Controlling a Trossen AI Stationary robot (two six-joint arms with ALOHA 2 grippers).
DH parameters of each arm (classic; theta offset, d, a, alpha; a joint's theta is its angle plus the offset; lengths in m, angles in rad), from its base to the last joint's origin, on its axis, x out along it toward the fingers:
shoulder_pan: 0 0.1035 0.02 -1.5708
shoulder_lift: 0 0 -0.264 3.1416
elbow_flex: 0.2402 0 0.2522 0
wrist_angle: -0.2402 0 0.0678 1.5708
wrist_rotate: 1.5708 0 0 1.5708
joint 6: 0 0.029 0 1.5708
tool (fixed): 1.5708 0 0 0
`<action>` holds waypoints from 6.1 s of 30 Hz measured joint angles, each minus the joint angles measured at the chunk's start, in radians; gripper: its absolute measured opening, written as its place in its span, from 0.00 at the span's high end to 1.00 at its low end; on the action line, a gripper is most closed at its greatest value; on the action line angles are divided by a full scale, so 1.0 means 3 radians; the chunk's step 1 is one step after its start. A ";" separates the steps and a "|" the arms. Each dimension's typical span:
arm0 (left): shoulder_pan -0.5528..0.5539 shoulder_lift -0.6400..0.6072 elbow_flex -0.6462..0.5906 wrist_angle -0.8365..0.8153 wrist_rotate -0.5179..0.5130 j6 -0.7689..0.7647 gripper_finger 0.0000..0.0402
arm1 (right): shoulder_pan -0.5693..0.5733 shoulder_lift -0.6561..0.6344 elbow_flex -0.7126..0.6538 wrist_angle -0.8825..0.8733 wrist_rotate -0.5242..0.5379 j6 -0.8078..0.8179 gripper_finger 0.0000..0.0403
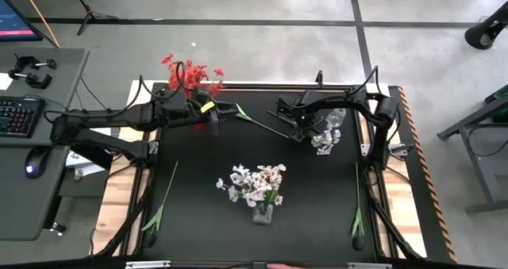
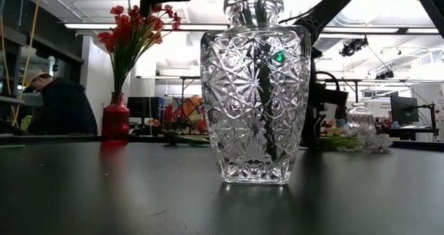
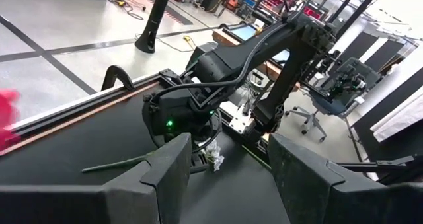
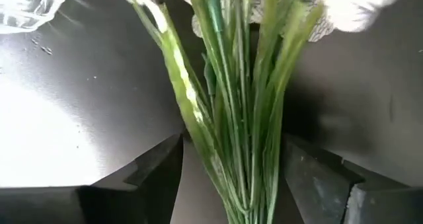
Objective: Sort flowers into vase by color
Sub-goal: Put the white flowers into the bottom transparent vase
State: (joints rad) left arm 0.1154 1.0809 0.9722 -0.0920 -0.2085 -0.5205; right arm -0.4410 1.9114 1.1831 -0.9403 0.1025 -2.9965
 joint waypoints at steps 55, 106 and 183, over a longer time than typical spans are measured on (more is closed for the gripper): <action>-0.0001 0.0000 0.0000 0.0000 0.0039 0.0205 0.53 | 0.0074 -0.0025 0.0055 0.0428 -0.0016 0.1232 0.40; -0.0001 0.0000 0.0000 0.0201 0.0178 0.0701 0.53 | 0.0088 -0.0029 0.0053 0.0965 -0.0162 0.1823 0.40; 0.0008 0.0271 0.0000 0.0653 0.0290 0.1114 0.53 | 0.0293 -0.0093 0.0047 -0.0346 -0.0124 0.0357 0.40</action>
State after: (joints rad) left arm 0.1177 1.1622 0.9722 0.1040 -0.1215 -0.1864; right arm -0.3531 1.8835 1.1973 -1.0441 0.0653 -2.8895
